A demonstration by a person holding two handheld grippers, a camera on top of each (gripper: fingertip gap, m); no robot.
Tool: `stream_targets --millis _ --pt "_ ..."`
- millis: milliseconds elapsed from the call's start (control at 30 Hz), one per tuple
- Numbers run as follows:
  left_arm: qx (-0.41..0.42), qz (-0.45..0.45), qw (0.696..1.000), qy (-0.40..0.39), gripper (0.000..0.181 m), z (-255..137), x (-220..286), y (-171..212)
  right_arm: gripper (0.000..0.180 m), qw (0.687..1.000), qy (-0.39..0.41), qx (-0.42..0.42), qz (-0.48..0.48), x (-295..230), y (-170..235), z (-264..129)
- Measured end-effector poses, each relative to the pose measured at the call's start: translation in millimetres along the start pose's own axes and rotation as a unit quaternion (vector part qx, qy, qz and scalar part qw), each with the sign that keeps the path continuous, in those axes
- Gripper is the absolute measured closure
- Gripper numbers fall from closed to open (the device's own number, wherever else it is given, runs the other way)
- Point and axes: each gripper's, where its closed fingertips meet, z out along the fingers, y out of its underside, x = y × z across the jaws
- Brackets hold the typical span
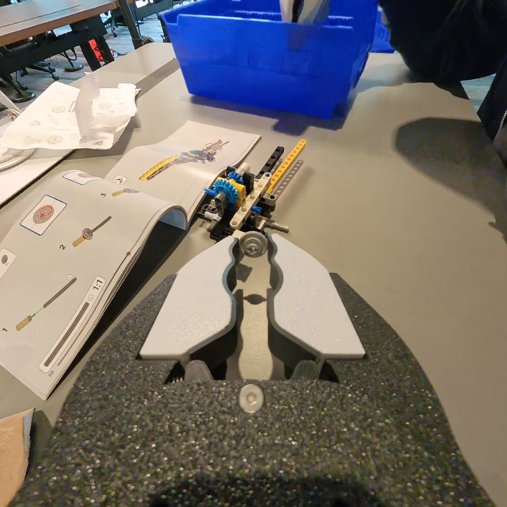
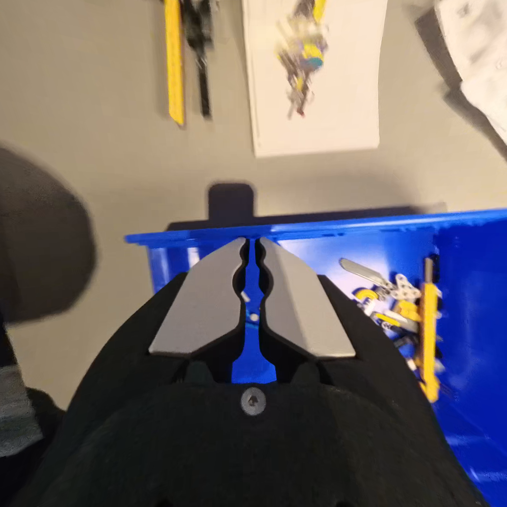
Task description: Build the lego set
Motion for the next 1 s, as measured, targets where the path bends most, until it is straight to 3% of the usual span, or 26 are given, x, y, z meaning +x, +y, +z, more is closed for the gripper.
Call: stream_targets --millis 33,167,333,600,1000 --pt "-0.001 0.0 1.0 0.001 0.161 0 0 0 0.174 1.0 -0.014 0.016 0.005 -8 -10 2" --pt "-0.002 0.008 1.0 0.001 0.161 0 2 1 0.17 0.999 0.029 0.023 0.012 -4 -19 -6" --pt "-0.004 0.011 1.0 0.002 0.161 1 3 1 0.169 0.996 0.084 0.006 0.028 27 8 -30" --pt "-0.003 0.012 1.0 0.002 0.161 1 3 1 0.168 0.997 -0.004 -0.072 0.005 11 41 19" --pt "0.001 0.011 1.0 0.006 0.161 0 4 0 0.166 0.993 -0.072 0.021 0.095 -6 -3 40"
